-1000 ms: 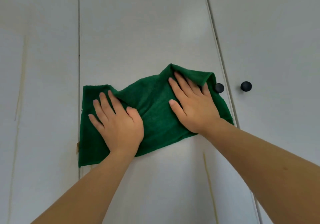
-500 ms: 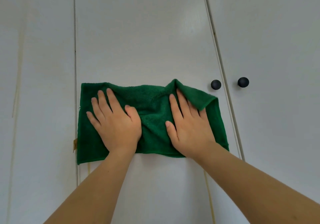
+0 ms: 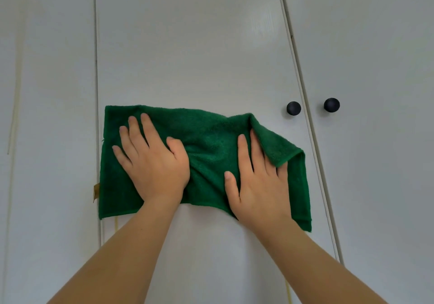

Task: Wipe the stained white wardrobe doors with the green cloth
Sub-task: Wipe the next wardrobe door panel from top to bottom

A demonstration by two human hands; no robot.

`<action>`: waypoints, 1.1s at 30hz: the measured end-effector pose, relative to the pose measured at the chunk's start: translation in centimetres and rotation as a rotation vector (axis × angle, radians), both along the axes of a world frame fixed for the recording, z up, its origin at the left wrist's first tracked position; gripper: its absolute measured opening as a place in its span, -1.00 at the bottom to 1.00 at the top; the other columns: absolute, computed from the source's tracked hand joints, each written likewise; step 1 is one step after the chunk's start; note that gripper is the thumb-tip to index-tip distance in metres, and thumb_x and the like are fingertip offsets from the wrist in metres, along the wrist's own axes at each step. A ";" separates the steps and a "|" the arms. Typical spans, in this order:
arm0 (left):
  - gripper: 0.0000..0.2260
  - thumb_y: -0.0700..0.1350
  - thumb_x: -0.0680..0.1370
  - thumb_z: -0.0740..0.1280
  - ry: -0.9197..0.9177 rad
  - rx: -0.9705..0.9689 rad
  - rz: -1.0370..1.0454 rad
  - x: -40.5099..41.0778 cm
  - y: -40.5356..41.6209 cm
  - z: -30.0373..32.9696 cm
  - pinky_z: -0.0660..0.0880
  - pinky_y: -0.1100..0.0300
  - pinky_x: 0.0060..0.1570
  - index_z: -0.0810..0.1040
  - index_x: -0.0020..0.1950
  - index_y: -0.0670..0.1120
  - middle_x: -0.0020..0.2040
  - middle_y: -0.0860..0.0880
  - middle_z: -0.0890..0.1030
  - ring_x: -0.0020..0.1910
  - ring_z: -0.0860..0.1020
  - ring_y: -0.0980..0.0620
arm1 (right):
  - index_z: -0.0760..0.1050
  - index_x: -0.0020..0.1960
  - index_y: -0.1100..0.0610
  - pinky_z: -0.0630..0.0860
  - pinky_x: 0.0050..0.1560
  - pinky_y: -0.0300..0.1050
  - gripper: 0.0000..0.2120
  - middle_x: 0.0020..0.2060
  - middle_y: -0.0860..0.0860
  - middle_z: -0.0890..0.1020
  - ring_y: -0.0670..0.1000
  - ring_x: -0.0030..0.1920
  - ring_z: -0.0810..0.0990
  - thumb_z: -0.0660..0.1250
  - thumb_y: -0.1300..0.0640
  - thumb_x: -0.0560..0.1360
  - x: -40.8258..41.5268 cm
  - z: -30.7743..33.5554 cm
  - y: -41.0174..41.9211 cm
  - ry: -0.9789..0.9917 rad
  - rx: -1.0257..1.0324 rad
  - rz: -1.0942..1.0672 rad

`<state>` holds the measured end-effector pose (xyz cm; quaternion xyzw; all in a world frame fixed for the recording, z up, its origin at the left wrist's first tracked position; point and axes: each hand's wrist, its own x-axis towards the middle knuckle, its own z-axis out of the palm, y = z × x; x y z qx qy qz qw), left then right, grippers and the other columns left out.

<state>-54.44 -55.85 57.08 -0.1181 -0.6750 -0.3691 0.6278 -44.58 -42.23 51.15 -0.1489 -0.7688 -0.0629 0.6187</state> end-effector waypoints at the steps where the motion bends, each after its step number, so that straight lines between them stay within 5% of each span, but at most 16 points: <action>1: -0.37 0.04 0.56 0.03 -0.003 -0.003 0.003 0.0 0.0 0.0 -0.01 -0.27 0.55 0.15 0.62 -0.14 0.61 -0.19 0.20 0.60 0.10 -0.21 | 0.05 0.61 0.12 0.12 0.45 0.26 -0.32 0.58 0.12 0.13 0.17 0.52 0.18 -0.01 -0.18 0.58 0.0 -0.3 0.1 -0.003 -0.005 -0.002; 6: -0.34 0.06 0.56 -0.03 -0.037 -0.092 0.051 -0.1 -0.2 0.5 -0.03 -0.33 0.53 0.08 0.64 -0.14 0.62 -0.22 0.14 0.60 0.05 -0.25 | 0.21 0.55 0.15 0.32 0.28 0.16 -0.26 0.43 0.18 0.37 0.18 0.30 0.32 0.08 -0.24 0.49 0.3 1.9 1.2 -0.005 0.070 -0.077; 10: -0.29 0.16 0.54 -0.06 -0.017 -0.222 0.047 -0.3 -1.0 0.6 -0.11 -0.31 0.55 0.02 0.66 -0.12 0.64 -0.19 0.06 0.62 -0.02 -0.22 | 0.10 0.59 0.13 0.15 0.39 0.22 -0.24 0.52 0.19 0.20 0.21 0.44 0.18 0.03 -0.24 0.49 0.3 2.7 1.4 -0.022 0.093 -0.071; 17: -0.36 0.24 0.56 -0.01 0.067 -0.797 -0.026 -2.3 -8.4 4.9 -0.17 0.01 0.49 -0.02 0.64 0.21 0.64 0.05 0.00 0.53 -0.03 0.02 | 0.01 0.60 0.18 0.13 0.45 0.26 -0.23 0.59 0.15 0.02 0.19 0.54 0.10 -0.02 -0.22 0.51 -2.8 6.6 -4.0 -0.018 0.093 -0.012; 22: -0.40 0.14 0.55 0.10 0.208 -0.530 0.048 -3.7 -8.3 3.5 0.12 -0.07 0.42 0.25 0.60 0.07 0.54 -0.05 0.31 0.41 0.29 -0.15 | 0.02 0.59 0.18 0.15 0.44 0.27 -0.27 0.59 0.16 0.05 0.19 0.54 0.12 -0.02 -0.20 0.55 -3.6 6.9 -4.0 0.030 0.147 -0.031; 33: -0.37 0.14 0.58 0.03 0.019 -0.227 0.007 -3.6 -7.2 -2.2 -0.04 -0.18 0.58 0.15 0.64 -0.03 0.63 -0.09 0.16 0.62 0.08 -0.12 | 0.01 0.60 0.17 0.16 0.44 0.27 -0.28 0.59 0.14 0.07 0.19 0.53 0.15 -0.02 -0.18 0.56 -3.3 5.5 -4.5 0.017 0.151 -0.026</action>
